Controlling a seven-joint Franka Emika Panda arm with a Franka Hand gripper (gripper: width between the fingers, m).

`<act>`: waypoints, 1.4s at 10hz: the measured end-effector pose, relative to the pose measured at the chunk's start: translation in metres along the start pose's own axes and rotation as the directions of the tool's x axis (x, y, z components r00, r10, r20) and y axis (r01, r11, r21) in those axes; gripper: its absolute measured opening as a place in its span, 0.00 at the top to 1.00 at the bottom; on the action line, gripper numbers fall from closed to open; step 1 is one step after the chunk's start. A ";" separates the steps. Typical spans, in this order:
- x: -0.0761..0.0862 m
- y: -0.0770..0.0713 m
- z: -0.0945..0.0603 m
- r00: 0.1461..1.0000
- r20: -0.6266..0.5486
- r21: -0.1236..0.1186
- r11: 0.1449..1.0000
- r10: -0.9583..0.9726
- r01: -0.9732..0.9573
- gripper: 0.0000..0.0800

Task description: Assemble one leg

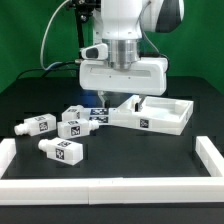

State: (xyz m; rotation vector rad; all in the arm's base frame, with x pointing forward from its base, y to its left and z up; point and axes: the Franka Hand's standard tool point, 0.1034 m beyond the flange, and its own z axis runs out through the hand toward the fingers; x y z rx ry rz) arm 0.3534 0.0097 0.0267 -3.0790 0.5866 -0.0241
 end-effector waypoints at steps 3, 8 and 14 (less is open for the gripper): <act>0.004 -0.003 0.004 1.000 -0.001 -0.001 1.000 -0.003 0.003 0.22; 0.008 -0.005 0.003 1.000 -0.006 0.001 1.000 -0.004 0.004 0.52; 0.076 -0.016 -0.007 0.995 0.000 0.046 0.994 -0.104 0.104 0.52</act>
Offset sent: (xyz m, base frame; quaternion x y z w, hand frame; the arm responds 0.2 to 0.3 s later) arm 0.0000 0.0000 0.0000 0.0000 0.0000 0.0000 1.0000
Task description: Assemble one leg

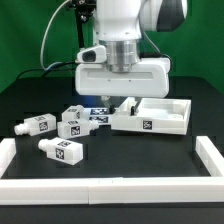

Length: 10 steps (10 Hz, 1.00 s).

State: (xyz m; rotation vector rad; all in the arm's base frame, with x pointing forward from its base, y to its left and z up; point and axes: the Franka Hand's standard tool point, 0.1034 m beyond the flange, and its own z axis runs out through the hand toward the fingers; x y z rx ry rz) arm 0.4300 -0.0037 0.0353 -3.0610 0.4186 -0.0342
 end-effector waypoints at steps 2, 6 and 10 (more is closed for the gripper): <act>0.024 -0.009 -0.009 0.999 -0.021 0.016 0.999 -0.035 0.035 0.52; 0.022 -0.004 -0.006 0.999 -0.014 0.012 0.999 -0.048 0.048 0.52; 0.101 -0.012 -0.007 0.991 -0.045 0.029 0.991 -0.127 0.129 0.52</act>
Offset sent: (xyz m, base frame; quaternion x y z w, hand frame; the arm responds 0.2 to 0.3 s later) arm 0.0000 0.0000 0.0000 0.0000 0.0000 0.0000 1.0000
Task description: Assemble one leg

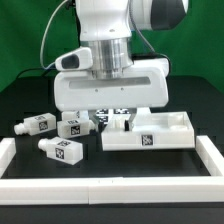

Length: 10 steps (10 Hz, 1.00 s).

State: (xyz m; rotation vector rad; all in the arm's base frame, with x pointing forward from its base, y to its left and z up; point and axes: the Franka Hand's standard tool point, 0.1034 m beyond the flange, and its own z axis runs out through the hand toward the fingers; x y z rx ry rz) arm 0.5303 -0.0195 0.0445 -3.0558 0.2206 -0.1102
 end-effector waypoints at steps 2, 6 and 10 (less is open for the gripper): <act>0.010 -0.005 -0.001 0.999 -0.019 0.002 0.999 -0.036 0.036 0.52; 0.009 -0.004 0.000 0.999 -0.016 0.001 0.999 -0.034 0.034 0.52; 0.059 -0.017 0.016 0.998 -0.020 -0.001 0.998 -0.066 0.066 0.52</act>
Offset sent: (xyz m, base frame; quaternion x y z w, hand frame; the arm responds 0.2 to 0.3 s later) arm 0.0000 0.0000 0.0000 0.0000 0.0000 0.0000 1.0000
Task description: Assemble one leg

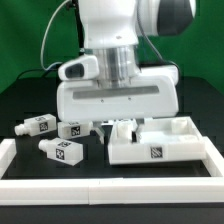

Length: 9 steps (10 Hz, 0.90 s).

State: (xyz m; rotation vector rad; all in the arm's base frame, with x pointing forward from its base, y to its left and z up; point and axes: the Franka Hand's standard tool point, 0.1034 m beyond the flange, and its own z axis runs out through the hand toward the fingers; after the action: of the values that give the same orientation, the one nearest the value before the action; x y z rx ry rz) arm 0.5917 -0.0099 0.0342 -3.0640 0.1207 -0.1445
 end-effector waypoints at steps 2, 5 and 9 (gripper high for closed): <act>0.004 0.001 0.002 1.000 -0.003 0.001 1.000 -0.019 0.019 0.52; 0.003 0.001 0.003 1.000 -0.002 0.001 1.000 -0.019 0.019 0.52; 0.030 -0.005 0.009 1.000 -0.026 -0.023 1.000 -0.018 0.017 0.52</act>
Offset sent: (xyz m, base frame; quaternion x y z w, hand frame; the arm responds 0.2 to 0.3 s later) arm 0.0000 0.0000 0.0000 0.0000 0.0000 0.0000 1.0000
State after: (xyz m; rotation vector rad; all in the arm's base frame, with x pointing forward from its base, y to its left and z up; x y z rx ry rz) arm 0.6223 -0.0069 0.0284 -3.0877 0.0981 -0.1857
